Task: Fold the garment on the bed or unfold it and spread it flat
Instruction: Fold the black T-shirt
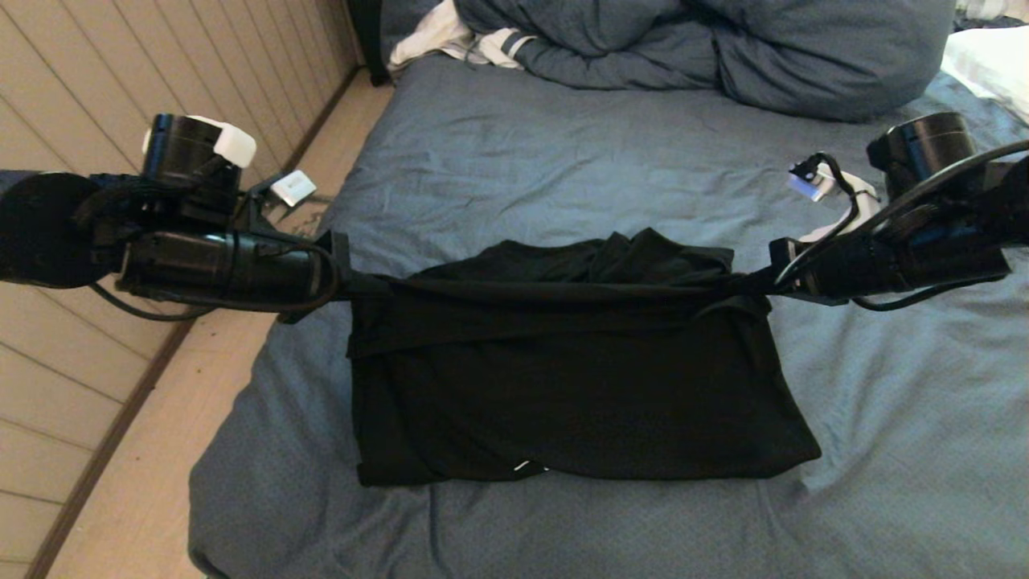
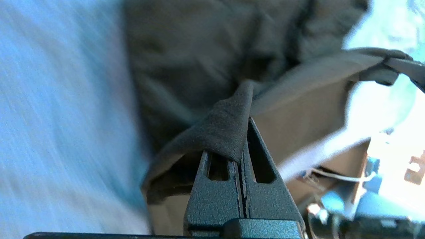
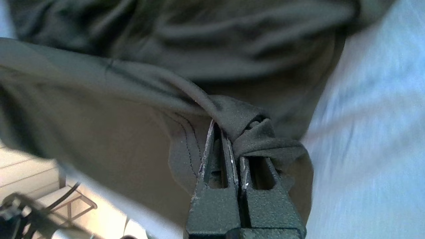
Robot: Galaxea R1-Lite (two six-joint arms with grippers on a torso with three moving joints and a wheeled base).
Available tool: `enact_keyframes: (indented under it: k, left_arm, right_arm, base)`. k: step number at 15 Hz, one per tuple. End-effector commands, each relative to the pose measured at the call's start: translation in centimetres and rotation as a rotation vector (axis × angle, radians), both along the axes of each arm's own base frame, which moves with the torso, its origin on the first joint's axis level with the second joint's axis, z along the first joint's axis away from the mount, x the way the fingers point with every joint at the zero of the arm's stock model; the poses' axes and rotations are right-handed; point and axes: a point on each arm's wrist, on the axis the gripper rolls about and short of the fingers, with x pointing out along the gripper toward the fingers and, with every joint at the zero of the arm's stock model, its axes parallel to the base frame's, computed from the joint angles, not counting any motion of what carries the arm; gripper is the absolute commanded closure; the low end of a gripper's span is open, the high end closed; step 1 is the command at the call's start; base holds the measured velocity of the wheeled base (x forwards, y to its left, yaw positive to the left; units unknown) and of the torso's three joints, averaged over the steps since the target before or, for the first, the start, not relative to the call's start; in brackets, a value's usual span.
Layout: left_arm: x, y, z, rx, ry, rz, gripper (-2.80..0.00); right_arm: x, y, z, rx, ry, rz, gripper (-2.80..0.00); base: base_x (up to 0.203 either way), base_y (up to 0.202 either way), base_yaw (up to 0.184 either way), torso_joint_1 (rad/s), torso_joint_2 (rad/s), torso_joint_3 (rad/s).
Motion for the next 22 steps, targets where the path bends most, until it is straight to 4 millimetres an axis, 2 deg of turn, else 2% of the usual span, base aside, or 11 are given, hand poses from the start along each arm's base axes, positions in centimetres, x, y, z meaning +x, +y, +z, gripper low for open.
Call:
enact_keyframes:
  k: [1, 4, 6, 7, 8, 9, 11, 14, 18, 22]
  left_arm:
    - [3.5, -0.4, -3.4, 0.028, 0.067, 0.003, 0.0]
    - [6.1, -0.8, -5.0, 0.045, 0.031, -0.011, 0.0]
    - [6.9, -0.7, -4.8, 0.046, -0.003, -0.009, 0.0]
    - [6.9, -0.7, -4.9, 0.063, -0.015, -0.023, 0.0]
    - [6.9, -0.7, -4.8, 0.075, -0.026, -0.029, -2.41]
    - [6.8, -0.7, -4.5, 0.072, -0.035, -0.028, -2.8]
    - [6.3, -0.5, -3.9, 0.069, -0.051, -0.028, -2.8]
    - [5.1, 0.0, -1.8, 0.058, -0.099, -0.02, -2.8]
    - [2.9, 1.7, 1.7, 0.04, -0.185, 0.017, -2.8]
    - [0.5, 3.6, 4.0, 0.038, -0.207, 0.059, -2.8]
  right_arm:
    - [4.0, 0.4, -2.6, -0.002, 0.054, 0.006, 0.0]
    - [6.1, 0.5, -2.8, 0.0, 0.031, 0.006, 0.0]
    - [6.7, 0.5, -3.0, 0.001, 0.031, 0.003, 0.0]
    - [6.9, 0.5, -3.2, 0.001, 0.034, 0.0, -2.34]
    - [6.9, 0.5, -3.3, 0.001, 0.037, 0.001, -2.8]
    - [6.9, 0.4, -3.2, 0.004, 0.038, 0.0, -2.8]
    - [6.6, 0.4, -2.9, 0.006, 0.032, 0.001, -2.8]
    - [6.0, 0.3, -1.9, 0.009, 0.006, 0.0, -2.8]
    - [4.3, -0.4, 0.1, 0.014, -0.042, -0.015, -2.8]
    - [2.6, -0.5, 1.4, 0.015, -0.068, -0.018, -2.8]
  base:
    - [0.0, 0.0, 0.0, 0.0, 0.0, 0.0]
    - [0.0, 0.0, 0.0, 0.0, 0.0, 0.0]
    - [0.0, 0.0, 0.0, 0.0, 0.0, 0.0]
    - [0.0, 0.0, 0.0, 0.0, 0.0, 0.0]
    - [0.0, 0.0, 0.0, 0.0, 0.0, 0.0]
    - [0.0, 0.0, 0.0, 0.0, 0.0, 0.0]
    - [0.0, 0.0, 0.0, 0.0, 0.0, 0.0]
    - [0.0, 0.0, 0.0, 0.0, 0.0, 0.0]
    - [0.0, 0.0, 0.0, 0.0, 0.0, 0.0]
    - [0.0, 0.0, 0.0, 0.0, 0.0, 0.0]
